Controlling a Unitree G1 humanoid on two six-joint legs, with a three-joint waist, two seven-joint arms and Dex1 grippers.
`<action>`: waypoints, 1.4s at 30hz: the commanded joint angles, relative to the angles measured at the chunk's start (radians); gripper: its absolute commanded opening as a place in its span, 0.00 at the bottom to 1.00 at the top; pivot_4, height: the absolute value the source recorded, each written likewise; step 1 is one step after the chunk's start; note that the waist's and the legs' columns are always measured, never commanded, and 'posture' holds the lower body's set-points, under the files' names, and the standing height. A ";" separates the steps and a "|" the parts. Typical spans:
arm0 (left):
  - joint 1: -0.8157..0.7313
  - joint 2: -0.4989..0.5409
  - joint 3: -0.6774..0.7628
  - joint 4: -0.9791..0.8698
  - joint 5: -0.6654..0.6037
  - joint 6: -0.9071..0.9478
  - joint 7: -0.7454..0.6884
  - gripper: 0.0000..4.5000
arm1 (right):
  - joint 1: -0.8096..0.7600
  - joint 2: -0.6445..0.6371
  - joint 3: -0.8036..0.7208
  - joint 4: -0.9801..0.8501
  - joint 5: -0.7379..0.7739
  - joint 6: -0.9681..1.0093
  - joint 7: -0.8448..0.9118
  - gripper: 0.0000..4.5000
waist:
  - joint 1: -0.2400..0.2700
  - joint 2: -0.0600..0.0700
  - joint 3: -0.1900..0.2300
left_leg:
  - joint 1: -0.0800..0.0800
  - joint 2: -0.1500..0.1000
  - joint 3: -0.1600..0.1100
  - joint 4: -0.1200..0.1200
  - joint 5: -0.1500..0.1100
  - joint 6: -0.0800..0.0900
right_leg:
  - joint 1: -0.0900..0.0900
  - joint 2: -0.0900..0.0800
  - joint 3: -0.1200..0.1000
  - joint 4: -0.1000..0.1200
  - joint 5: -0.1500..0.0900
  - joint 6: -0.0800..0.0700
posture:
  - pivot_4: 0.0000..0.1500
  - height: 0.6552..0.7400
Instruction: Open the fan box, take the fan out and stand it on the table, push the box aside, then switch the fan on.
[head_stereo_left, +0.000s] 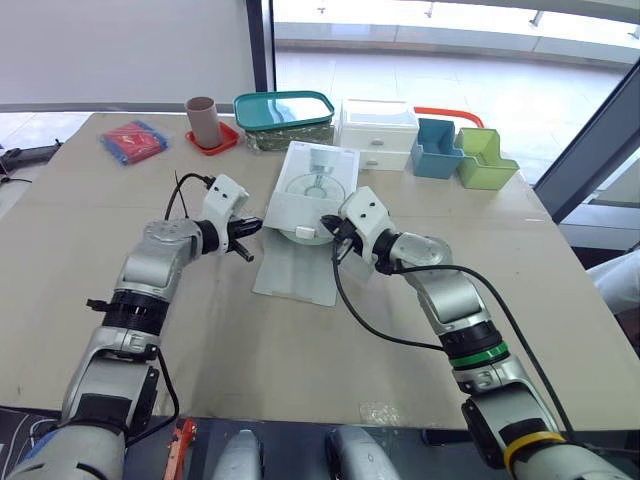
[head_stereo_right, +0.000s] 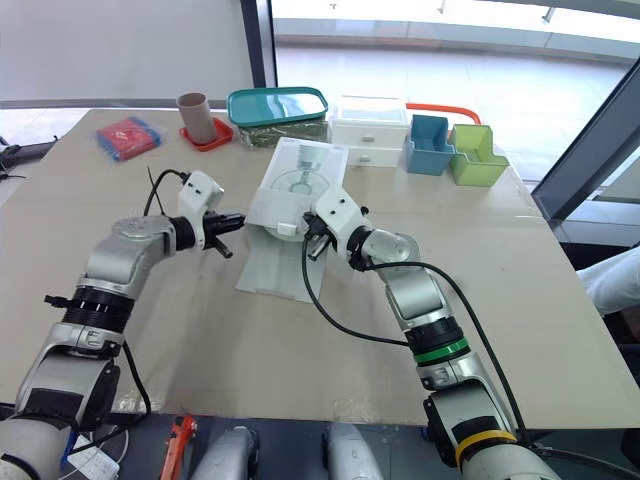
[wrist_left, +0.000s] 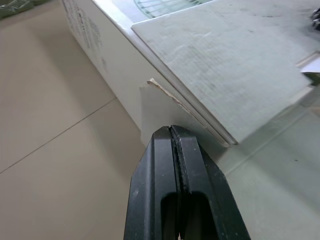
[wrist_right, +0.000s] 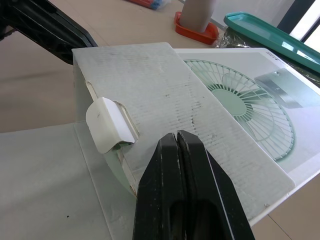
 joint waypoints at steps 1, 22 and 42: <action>-0.016 -0.016 0.017 -0.005 0.010 -0.060 0.024 0.00 | 0.004 -0.001 -0.013 -0.023 -0.004 0.006 -0.006 0.00 | 0.001 0.000 0.000 | 0.000 0.000 0.000 0.000 0.000 0.000 | 0.000 0.000 0.000 0.000 0.000 0.000 | 1.00 1.00; -0.011 -0.062 0.036 0.030 0.001 -0.051 0.052 0.00 | 0.000 0.007 -0.016 -0.015 -0.003 0.002 -0.015 0.00 | 0.001 0.000 0.000 | 0.000 0.000 0.000 0.000 0.000 0.000 | 0.000 0.000 0.000 0.000 0.000 0.000 | 1.00 1.00; 0.200 -0.010 0.247 -0.331 -0.303 0.124 -0.031 0.00 | -0.002 0.007 -0.013 -0.014 0.002 0.003 -0.007 0.00 | 0.000 0.000 0.000 | 0.000 0.001 0.000 0.000 0.000 0.000 | 0.000 0.000 -0.001 0.000 0.000 0.000 | 1.00 1.00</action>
